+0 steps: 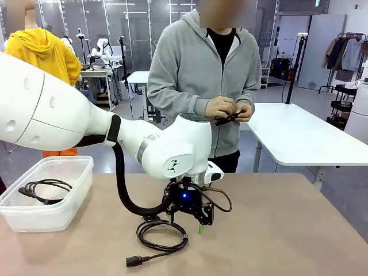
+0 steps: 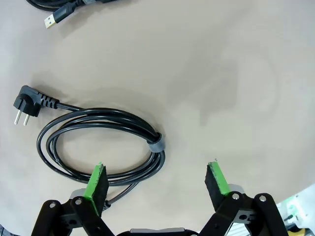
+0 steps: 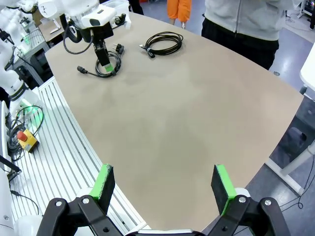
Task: Organize and store the cables.
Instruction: Place the Power Cable into the Organizing box.
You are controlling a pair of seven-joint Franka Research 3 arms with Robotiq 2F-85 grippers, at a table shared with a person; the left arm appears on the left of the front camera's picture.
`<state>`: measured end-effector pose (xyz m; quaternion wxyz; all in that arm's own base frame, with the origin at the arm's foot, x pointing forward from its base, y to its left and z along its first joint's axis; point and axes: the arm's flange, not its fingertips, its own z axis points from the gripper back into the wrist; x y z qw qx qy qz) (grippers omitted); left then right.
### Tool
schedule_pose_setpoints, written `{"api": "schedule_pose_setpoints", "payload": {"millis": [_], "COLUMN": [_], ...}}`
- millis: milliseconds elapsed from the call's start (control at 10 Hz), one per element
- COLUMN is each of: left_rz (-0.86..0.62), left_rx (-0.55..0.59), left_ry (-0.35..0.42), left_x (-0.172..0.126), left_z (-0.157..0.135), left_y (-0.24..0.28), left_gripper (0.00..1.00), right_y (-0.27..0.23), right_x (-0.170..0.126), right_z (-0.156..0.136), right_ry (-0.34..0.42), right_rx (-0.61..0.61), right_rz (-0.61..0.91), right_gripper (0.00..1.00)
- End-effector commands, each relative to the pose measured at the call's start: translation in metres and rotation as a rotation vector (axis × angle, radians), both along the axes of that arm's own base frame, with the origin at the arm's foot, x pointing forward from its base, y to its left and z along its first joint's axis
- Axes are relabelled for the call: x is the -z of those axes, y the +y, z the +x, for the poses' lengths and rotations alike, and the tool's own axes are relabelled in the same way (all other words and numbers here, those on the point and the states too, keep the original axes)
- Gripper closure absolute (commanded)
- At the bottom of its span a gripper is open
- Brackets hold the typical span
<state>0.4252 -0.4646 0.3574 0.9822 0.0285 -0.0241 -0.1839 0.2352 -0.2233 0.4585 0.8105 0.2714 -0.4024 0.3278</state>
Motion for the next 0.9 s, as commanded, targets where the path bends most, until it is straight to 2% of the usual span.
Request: {"api": "schedule_pose_setpoints", "payload": {"millis": [0, 400, 600, 800], "left_rz": [-0.006, -0.001, 0.026, -0.029], "left_rx": [0.001, 0.0, -0.124, -0.211], "left_ry": [-0.004, -0.001, 0.034, 0.022], "left_x": [0.001, 0.0, 0.013, 0.02], "left_z": [0.001, 0.001, -0.01, -0.017], "left_y": [0.001, 0.0, 0.009, 0.019], "left_gripper": [0.0, 0.0, 0.0, 0.0], "right_y": [-0.001, -0.001, -0.001, -0.001], "right_x": [0.001, 0.001, 0.001, 0.001], "right_z": [0.0, 0.0, 0.0, 0.0], "right_ry": [-0.02, -0.02, -0.02, -0.02], "right_rx": [-0.01, -0.01, -0.01, -0.01], "right_rz": [0.001, 0.001, 0.001, 0.001], "right_gripper": [0.0, 0.0, 0.0, 0.0]}}
